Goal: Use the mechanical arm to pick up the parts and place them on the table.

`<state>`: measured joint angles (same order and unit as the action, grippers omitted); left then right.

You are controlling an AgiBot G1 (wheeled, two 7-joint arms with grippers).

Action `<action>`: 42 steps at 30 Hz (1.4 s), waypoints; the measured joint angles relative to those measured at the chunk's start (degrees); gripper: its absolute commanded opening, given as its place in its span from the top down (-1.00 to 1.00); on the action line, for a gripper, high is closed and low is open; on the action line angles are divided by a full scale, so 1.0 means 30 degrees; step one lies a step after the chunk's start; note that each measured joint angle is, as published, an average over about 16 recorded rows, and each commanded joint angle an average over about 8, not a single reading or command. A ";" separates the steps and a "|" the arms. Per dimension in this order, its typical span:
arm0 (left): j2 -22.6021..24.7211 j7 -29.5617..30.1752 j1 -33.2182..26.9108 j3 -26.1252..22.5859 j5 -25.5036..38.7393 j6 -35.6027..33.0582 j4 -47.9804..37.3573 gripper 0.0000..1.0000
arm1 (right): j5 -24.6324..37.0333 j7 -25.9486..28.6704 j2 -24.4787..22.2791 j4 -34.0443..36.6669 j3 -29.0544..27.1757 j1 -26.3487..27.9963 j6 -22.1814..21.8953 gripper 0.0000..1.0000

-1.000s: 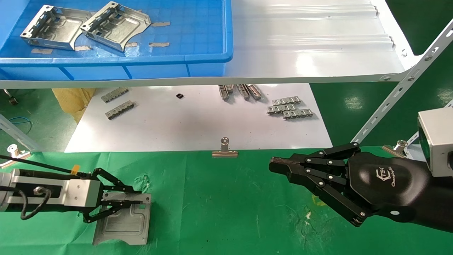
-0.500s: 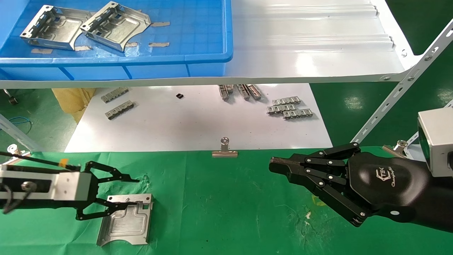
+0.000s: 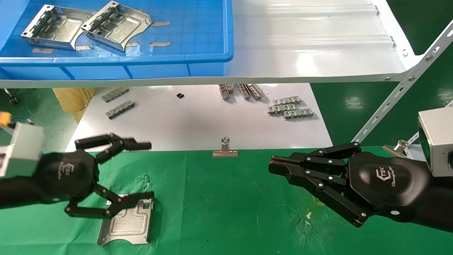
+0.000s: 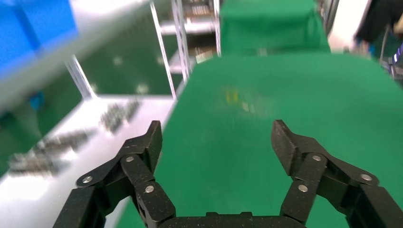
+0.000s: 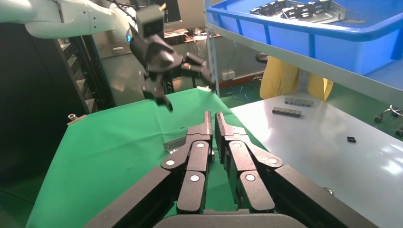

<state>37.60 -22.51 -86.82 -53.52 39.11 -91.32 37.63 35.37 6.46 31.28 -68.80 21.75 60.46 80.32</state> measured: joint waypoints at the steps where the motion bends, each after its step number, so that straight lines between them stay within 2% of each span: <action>1: -0.0041 0.0255 0.0141 0.0164 -0.0112 0.0014 0.0198 -1.00 | 0.0000 0.0000 0.0000 0.0000 0.0000 0.0000 0.0000 -1.00; 42: -0.0637 0.8115 0.6134 0.9102 0.0622 0.1346 0.8736 -1.00 | 0.0000 0.0000 0.0000 0.0000 0.0000 0.0000 0.0000 -1.00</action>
<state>35.69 1.83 -68.42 -26.21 40.98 -87.28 63.84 35.37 6.46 31.28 -68.80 21.75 60.46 80.32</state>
